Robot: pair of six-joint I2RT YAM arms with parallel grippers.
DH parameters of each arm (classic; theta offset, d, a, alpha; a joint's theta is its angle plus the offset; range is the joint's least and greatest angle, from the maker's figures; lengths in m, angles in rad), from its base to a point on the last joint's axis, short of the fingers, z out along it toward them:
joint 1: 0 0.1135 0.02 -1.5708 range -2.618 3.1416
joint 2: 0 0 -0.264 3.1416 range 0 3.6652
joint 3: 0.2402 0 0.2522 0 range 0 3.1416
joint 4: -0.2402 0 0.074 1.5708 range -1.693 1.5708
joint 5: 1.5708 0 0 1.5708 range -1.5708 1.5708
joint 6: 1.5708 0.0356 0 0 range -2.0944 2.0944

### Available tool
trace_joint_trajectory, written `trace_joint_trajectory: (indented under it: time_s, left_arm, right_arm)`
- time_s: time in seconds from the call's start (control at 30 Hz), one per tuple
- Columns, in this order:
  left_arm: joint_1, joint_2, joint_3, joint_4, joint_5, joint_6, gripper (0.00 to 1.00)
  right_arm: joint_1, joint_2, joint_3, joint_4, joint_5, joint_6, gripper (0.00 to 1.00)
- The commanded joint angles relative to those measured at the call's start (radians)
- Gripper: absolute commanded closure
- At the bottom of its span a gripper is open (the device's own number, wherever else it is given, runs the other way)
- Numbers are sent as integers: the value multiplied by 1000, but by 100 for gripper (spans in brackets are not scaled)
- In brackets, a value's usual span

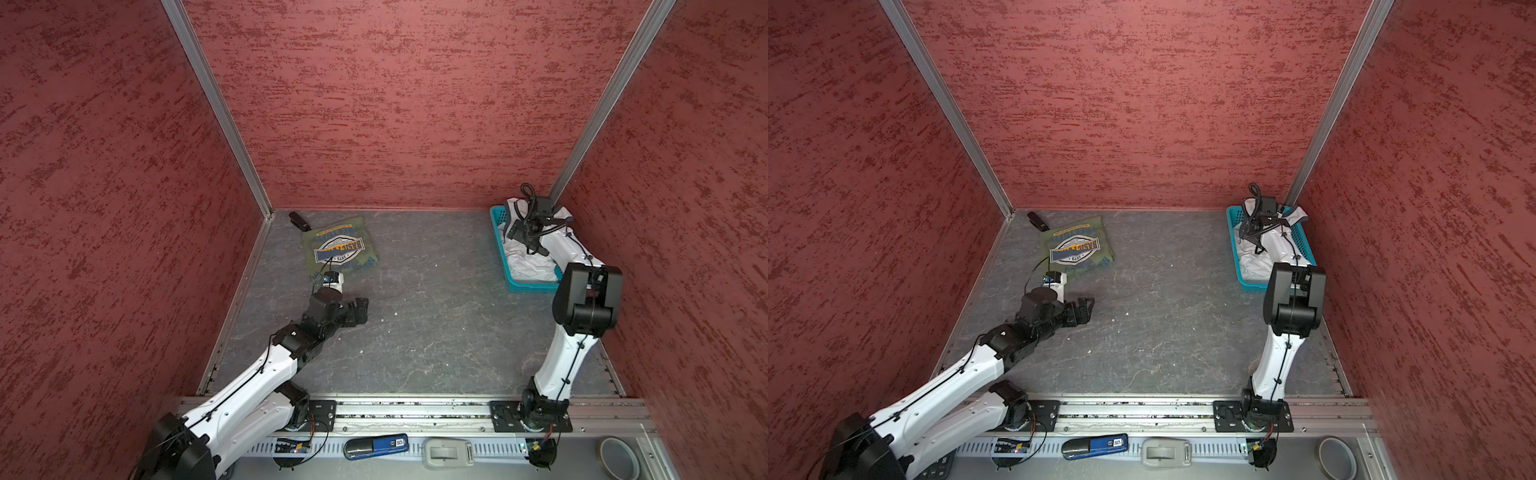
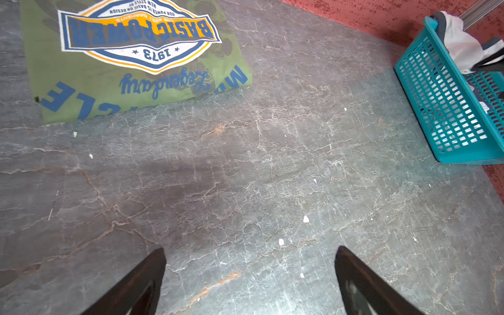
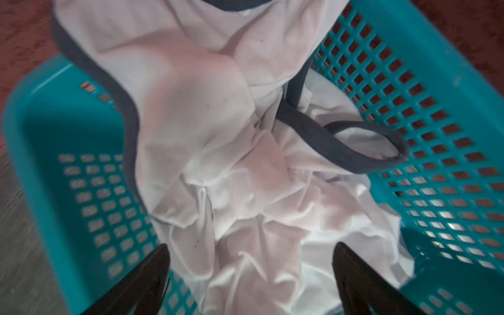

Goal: Fold and stack the tank tops
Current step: 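Grasp the white tank top in the basket with right gripper while left withdraws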

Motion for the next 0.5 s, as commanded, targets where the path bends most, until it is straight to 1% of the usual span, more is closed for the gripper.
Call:
trace_joint_trajectory:
  time_s: [0.0,0.1,0.2,0.3,0.4,0.47]
  left_arm:
    - [8,8,6,48,21,51,3]
    - [10,9,9,35,-6,55,0]
    - [12,6,2,56,15,52,0]
    - [12,18,5,57,14,54,0]
    - [12,27,8,55,7,53,0]
    - [13,27,7,57,0,53,0]
  right_arm:
    - [-23,93,92,-113,19,17,1]
    - [-41,167,135,-119,20,20,1]
    - [-54,217,151,-112,-1,24,1]
    - [-58,281,184,-121,-22,23,2]
    - [-59,338,215,-138,-44,22,7]
    - [-60,365,222,-136,-65,24,12]
